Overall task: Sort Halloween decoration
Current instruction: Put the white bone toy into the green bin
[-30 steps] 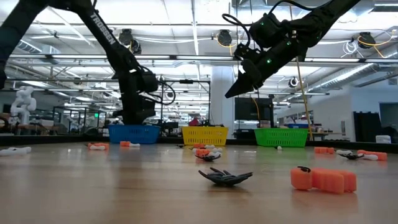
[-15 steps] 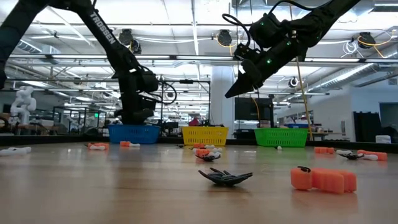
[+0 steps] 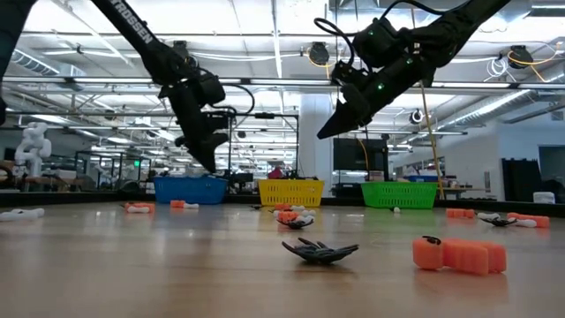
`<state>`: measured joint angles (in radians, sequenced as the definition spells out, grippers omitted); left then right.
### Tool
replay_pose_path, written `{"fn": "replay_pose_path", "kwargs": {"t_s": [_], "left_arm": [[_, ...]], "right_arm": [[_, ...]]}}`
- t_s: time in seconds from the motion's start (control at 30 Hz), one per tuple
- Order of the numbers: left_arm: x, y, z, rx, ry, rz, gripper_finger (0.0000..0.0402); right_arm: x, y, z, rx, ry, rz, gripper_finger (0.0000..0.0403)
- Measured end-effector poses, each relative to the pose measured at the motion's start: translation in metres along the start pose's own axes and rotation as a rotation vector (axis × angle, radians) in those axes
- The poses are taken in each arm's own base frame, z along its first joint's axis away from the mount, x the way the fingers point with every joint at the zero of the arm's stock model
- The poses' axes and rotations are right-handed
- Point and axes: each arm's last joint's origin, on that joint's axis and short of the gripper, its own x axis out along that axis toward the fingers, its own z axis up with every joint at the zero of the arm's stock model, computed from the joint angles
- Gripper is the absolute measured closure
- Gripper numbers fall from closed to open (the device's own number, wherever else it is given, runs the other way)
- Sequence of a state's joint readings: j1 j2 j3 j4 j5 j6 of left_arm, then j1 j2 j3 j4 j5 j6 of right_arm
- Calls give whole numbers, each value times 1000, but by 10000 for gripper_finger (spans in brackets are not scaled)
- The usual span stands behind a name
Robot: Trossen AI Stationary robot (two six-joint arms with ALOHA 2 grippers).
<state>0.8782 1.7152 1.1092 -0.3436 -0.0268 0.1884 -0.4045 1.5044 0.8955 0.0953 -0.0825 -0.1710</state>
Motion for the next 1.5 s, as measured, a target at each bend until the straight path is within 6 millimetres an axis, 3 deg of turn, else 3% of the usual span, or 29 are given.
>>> {"fn": "replay_pose_path", "kwargs": {"t_s": [0.3,0.63,0.97,1.23,1.5], "left_arm": [[-15,-36,-29,-42,-244,-39,396],[-42,-78,-76,-73,-486,-157,395],[-59,-106,-106,-1,-569,-263,395],[-55,-117,-129,33,-568,-292,395],[-56,-123,-157,48,-672,-346,395]], "right_arm": [[16,3,1,5,-17,11,310],[49,7,-19,61,210,121,277],[88,2,-10,-45,411,177,225],[113,1,-16,-96,503,214,228],[114,2,-16,-106,493,218,254]]}}
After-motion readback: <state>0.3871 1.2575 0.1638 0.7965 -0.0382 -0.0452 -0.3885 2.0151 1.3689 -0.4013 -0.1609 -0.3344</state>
